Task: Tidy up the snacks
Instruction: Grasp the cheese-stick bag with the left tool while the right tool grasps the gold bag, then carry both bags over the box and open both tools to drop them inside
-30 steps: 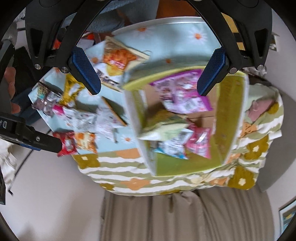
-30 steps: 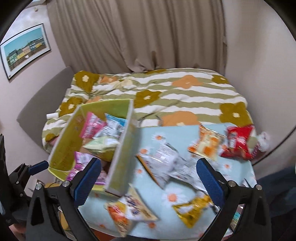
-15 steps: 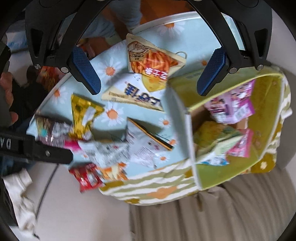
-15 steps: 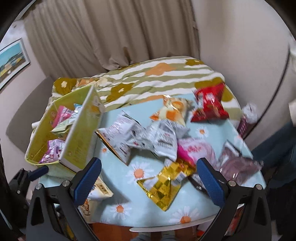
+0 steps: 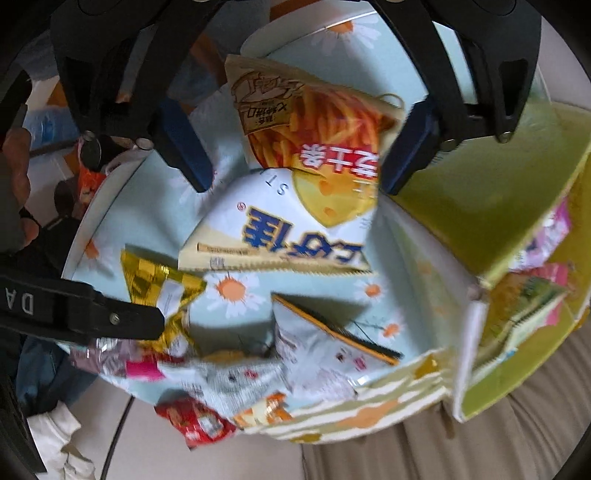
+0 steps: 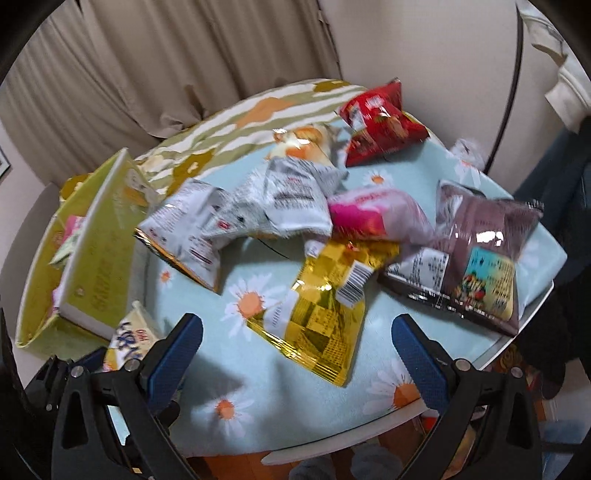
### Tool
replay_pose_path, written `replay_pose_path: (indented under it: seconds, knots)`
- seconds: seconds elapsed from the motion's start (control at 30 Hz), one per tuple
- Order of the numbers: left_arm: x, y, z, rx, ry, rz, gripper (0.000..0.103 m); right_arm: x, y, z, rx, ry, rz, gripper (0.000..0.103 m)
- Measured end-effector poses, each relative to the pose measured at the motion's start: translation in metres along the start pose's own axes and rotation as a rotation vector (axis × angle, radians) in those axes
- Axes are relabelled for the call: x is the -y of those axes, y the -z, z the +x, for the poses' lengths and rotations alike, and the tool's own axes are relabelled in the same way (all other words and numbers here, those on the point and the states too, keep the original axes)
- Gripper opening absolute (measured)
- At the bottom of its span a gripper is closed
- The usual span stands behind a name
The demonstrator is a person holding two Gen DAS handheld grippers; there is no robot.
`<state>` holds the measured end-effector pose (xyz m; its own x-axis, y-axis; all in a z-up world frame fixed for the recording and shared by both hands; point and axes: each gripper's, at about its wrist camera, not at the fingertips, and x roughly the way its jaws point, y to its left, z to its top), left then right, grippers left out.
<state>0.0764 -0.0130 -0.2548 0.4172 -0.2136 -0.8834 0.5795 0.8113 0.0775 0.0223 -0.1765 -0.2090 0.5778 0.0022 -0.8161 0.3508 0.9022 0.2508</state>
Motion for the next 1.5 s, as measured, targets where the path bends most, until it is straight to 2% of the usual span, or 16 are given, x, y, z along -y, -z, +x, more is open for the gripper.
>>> replay_pose_path:
  seconds: [0.17, 0.33, 0.67, 1.07, 1.2, 1.3, 1.5]
  knots:
    - [0.001, 0.002, 0.014, -0.045, 0.023, 0.006, 0.066, 0.004, 0.001, 0.016, -0.018, 0.046, 0.039, 0.097]
    - [0.001, 0.001, 0.023, -0.061, 0.023, 0.020, 0.060, 0.012, 0.000, 0.033, -0.029, 0.065, 0.091, 0.087]
    - [-0.002, -0.010, 0.029, -0.073, 0.008, 0.007, 0.059, 0.016, -0.014, 0.059, -0.037, 0.096, 0.138, 0.073]
    - [-0.002, -0.017, 0.033, -0.087, -0.006, -0.029, 0.059, 0.005, -0.017, 0.065, -0.074, 0.137, 0.065, 0.044]
    - [-0.002, -0.020, 0.033, -0.088, -0.010, -0.039, 0.058, 0.003, -0.014, 0.062, -0.083, 0.110, 0.041, 0.039]
    - [-0.001, -0.021, 0.030, -0.092, -0.011, -0.049, 0.057, 0.003, -0.013, 0.056, -0.083, 0.052, 0.046, 0.039]
    - [0.004, -0.025, 0.013, -0.072, -0.026, -0.067, 0.056, -0.006, -0.013, 0.039, -0.084, -0.005, 0.003, 0.038]
